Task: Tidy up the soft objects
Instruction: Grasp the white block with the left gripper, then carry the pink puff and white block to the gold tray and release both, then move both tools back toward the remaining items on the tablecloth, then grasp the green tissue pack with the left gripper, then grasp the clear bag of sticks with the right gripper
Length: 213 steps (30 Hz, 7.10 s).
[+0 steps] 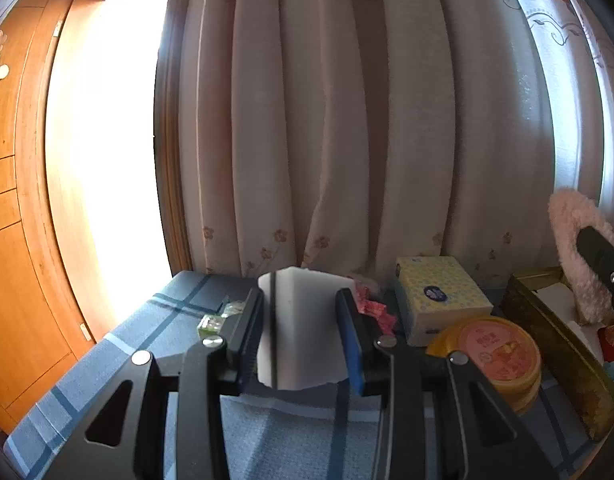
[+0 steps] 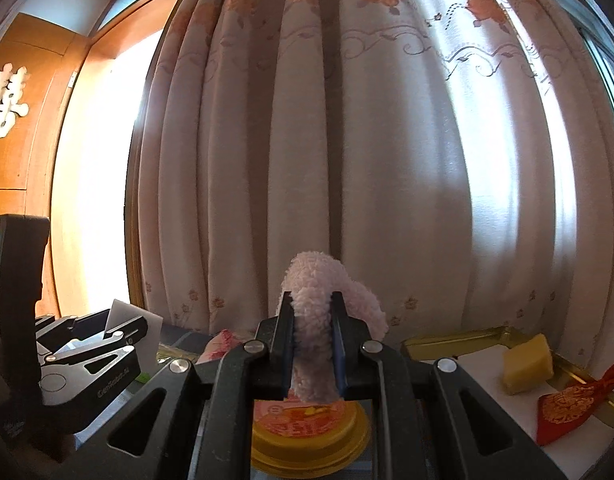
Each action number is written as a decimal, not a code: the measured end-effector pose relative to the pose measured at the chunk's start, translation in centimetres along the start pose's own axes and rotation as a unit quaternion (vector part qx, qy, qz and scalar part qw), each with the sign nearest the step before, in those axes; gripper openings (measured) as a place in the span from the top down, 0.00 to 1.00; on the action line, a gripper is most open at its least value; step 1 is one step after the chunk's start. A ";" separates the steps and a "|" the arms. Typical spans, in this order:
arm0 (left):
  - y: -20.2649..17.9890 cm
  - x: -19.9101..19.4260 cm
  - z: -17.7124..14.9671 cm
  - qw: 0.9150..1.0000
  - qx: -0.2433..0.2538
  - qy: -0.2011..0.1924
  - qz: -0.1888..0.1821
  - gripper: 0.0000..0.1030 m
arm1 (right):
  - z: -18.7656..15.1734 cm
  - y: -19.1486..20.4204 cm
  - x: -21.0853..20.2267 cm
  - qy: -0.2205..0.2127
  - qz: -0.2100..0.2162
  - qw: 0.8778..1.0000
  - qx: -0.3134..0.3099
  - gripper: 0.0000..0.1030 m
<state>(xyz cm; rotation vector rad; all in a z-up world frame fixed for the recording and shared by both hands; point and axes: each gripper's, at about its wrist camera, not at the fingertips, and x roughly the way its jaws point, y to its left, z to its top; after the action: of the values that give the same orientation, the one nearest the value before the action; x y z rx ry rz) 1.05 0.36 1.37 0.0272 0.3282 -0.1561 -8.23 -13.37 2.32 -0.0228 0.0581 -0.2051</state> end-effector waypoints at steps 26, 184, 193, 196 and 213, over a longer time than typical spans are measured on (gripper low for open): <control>-7.0 -1.8 -1.0 0.996 -0.006 0.022 -0.090 0.66 | 0.1 -7.0 -4.1 -0.031 -0.086 0.996 -0.004 0.83; 7.4 11.9 -0.4 0.976 0.039 0.214 -0.020 0.33 | -1.0 2.2 4.9 0.054 -0.075 0.977 0.190 0.06; 12.1 6.4 0.6 0.988 -0.077 0.081 0.104 0.34 | -0.8 3.4 5.8 0.073 -0.046 0.983 0.161 0.06; 13.7 5.5 0.5 0.981 -0.120 0.062 0.138 0.34 | -0.8 5.2 7.6 0.106 0.005 0.986 0.128 0.06; 17.2 4.5 0.2 0.965 -0.207 0.029 0.161 0.34 | -2.0 17.7 20.1 0.287 0.214 0.928 -0.105 0.20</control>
<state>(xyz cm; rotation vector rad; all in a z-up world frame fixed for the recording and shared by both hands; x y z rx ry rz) 8.07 16.62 0.15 -0.3284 0.4047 0.2384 14.85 -0.18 -1.26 -0.1629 0.6651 0.2413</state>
